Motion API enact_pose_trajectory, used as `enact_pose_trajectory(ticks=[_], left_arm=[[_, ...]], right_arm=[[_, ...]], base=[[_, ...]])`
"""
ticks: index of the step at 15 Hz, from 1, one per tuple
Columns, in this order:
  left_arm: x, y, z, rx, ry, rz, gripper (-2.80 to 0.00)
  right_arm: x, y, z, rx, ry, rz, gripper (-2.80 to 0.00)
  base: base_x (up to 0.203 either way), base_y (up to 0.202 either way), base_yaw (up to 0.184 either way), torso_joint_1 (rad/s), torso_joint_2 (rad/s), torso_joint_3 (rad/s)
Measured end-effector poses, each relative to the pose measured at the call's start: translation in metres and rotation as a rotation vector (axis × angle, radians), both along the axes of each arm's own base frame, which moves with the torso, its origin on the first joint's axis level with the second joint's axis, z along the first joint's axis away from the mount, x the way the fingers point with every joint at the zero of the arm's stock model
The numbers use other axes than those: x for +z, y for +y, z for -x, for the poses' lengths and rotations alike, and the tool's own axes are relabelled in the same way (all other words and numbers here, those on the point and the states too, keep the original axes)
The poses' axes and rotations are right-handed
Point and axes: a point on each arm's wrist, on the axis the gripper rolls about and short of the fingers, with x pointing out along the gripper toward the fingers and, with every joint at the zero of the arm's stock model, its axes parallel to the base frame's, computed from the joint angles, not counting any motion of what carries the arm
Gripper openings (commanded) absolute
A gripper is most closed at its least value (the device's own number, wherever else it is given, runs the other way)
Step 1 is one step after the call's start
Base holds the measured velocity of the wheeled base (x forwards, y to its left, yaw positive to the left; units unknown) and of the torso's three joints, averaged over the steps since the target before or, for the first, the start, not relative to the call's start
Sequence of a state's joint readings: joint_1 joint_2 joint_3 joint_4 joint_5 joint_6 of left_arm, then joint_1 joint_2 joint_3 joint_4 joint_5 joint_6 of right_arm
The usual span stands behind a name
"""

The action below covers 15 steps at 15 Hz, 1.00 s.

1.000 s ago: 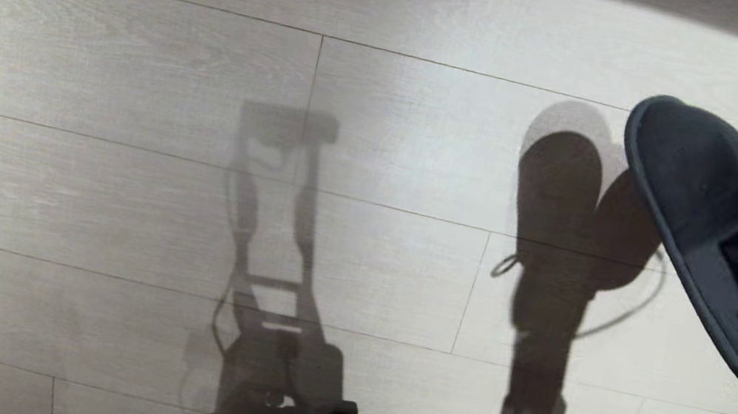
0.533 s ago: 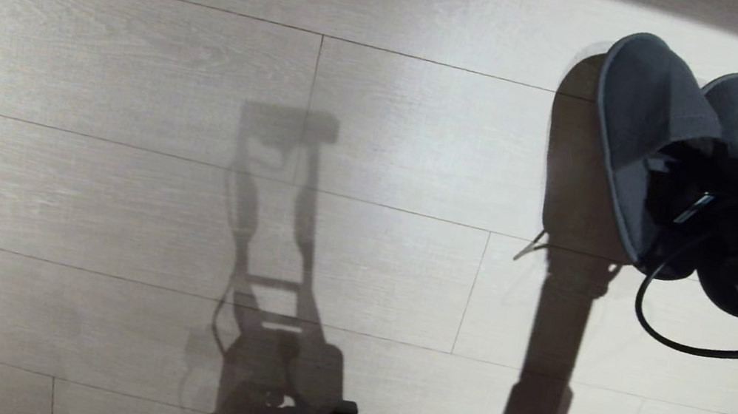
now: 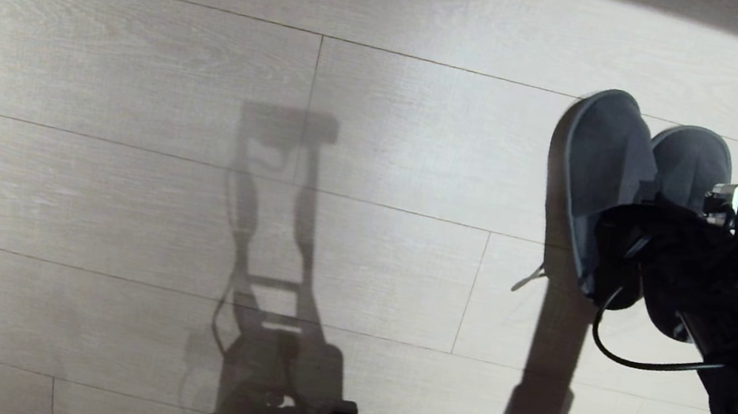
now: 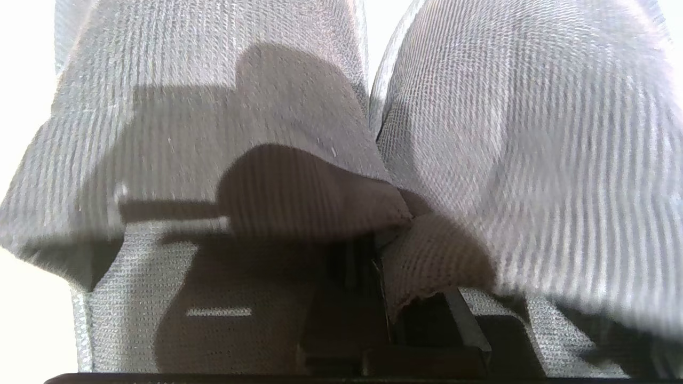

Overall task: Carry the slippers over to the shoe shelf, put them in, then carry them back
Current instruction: Place the slippers on the floor

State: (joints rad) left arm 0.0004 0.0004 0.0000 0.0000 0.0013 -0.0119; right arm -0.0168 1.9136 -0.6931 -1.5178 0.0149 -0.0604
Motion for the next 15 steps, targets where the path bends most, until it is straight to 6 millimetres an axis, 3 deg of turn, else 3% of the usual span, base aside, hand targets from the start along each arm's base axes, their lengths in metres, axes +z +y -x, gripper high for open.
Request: enact_pose_trajectory(ticks=[1, 6, 10, 15], left_arm=[[0.0, 0.0, 0.0, 0.0, 0.0, 0.0, -2.8], [0.0, 0.0, 0.0, 0.0, 0.0, 0.0, -2.8], [0.0, 0.0, 0.0, 0.0, 0.0, 0.0, -2.8], [0.0, 0.0, 0.0, 0.0, 0.0, 0.0, -2.8]], right_arm=[[-0.003, 0.0, -0.003, 0.001, 0.008, -0.001, 0.0], [-0.017, 0.0, -0.005, 0.003, 0.061, -0.005, 0.0], [-0.03, 0.0, 0.006, 0.002, 0.126, 0.0, 0.0], [-0.024, 0.0, 0.022, -0.001, 0.124, 0.003, 0.0]], base=[[0.0, 0.0, 0.0, 0.0, 0.0, 0.0], [0.0, 0.0, 0.0, 0.0, 0.0, 0.0], [0.0, 0.0, 0.0, 0.0, 0.0, 0.0], [0.0, 0.0, 0.0, 0.0, 0.0, 0.0]])
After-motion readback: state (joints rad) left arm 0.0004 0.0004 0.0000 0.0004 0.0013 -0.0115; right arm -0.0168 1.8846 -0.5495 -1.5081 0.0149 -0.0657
